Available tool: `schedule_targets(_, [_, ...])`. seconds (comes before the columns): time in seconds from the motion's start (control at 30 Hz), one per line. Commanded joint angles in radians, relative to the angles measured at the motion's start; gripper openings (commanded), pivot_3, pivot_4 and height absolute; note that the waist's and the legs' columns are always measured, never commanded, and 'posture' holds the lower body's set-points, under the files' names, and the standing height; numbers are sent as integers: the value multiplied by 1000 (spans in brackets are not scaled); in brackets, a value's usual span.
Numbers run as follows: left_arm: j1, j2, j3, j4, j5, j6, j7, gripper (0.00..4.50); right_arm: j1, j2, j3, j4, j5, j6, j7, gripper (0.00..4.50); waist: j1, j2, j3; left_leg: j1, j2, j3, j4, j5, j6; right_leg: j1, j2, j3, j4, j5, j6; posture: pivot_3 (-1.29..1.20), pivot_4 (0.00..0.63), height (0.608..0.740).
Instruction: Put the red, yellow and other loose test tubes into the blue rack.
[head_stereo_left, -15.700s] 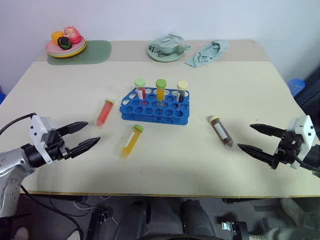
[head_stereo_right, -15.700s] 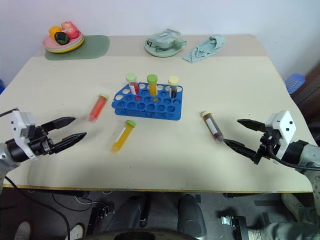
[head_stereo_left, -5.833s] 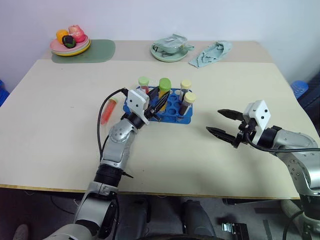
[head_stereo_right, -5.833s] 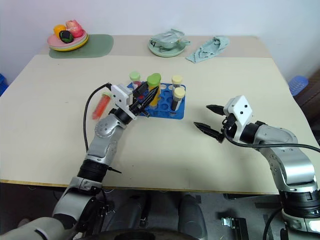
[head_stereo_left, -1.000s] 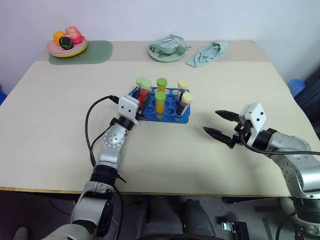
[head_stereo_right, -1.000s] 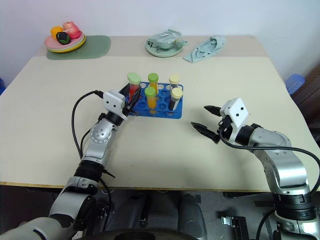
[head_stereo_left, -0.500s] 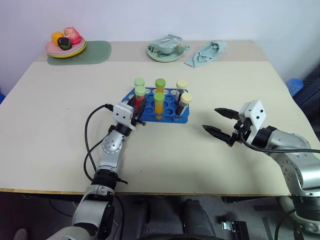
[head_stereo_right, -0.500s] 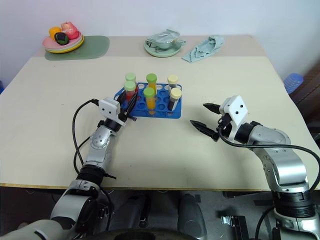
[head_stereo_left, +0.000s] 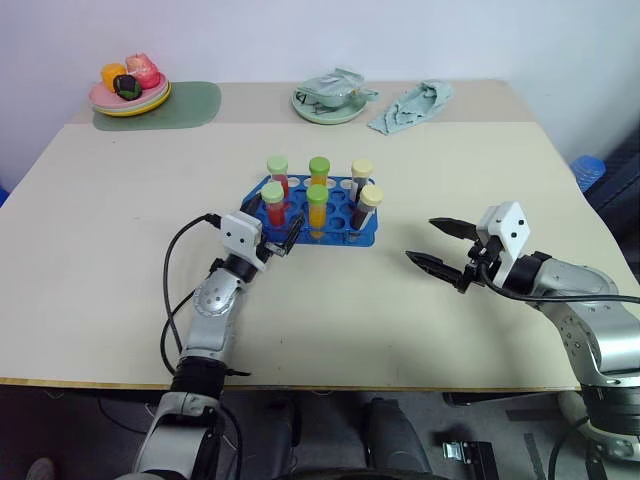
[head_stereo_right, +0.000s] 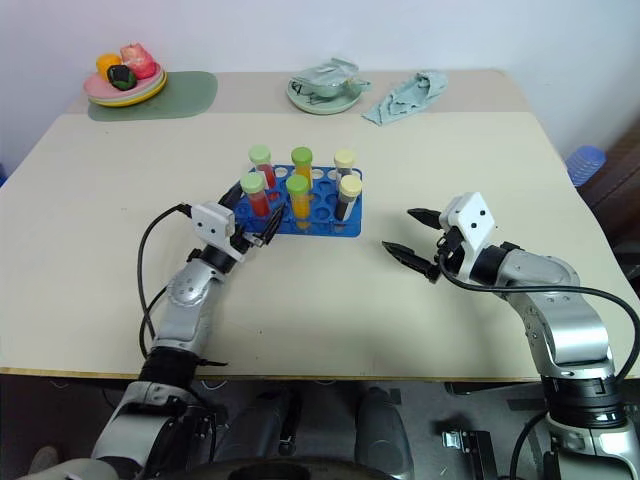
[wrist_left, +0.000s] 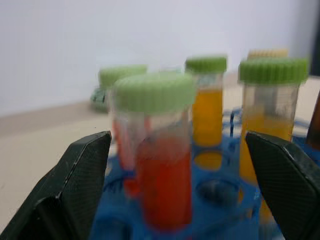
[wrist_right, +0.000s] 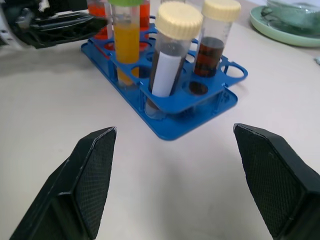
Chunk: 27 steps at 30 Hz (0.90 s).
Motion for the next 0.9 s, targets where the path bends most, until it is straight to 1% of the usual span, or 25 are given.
schedule_targets(0.03, [54,15,17,-150,-164,110,-107,4342,14,0,-26,18,-1,-48,13,3848,3,0,0,0,0,0,0,0,0,0,0,0,0,0,0,0,150,740])
schedule_targets(0.1, [91,62,38,-197,-147,135,-105,4342,36,6,-36,36,-3,-88,26,3848,7,0,0,0,0,0,1,0,0,1,-1,0,0,0,0,0,150,740])
schedule_targets(0.2, [139,138,38,-275,-170,164,-182,4342,80,12,-74,63,23,-153,73,3848,4,0,0,0,0,0,0,0,0,1,0,0,-1,0,0,0,150,740])
schedule_targets(0.4, [240,287,64,-449,-257,279,-293,4342,185,-16,-189,95,69,-224,146,3848,5,1,0,0,0,0,0,-1,1,1,0,0,-1,0,0,0,150,740])
schedule_targets(0.47, [263,344,94,-479,-296,317,-339,4342,228,-29,-232,96,76,-232,163,3848,4,1,0,0,0,0,0,-1,1,2,0,0,-2,0,0,0,150,740])
schedule_targets(0.6, [286,420,126,-496,-342,358,-415,4342,315,-50,-302,101,94,-247,201,3848,5,1,0,1,0,0,-1,-1,1,2,0,0,-3,0,0,0,150,740])
schedule_targets(0.7, [294,444,129,-519,-372,395,-444,4342,374,-65,-355,99,108,-254,233,3848,5,2,0,1,1,0,-1,-1,2,3,0,0,-4,0,0,0,150,740])
schedule_targets(0.9, [273,441,112,-506,-361,414,-469,4342,409,-87,-421,105,125,-253,249,3848,4,2,0,4,1,0,-2,-2,2,7,0,-1,-6,0,-1,0,150,740])
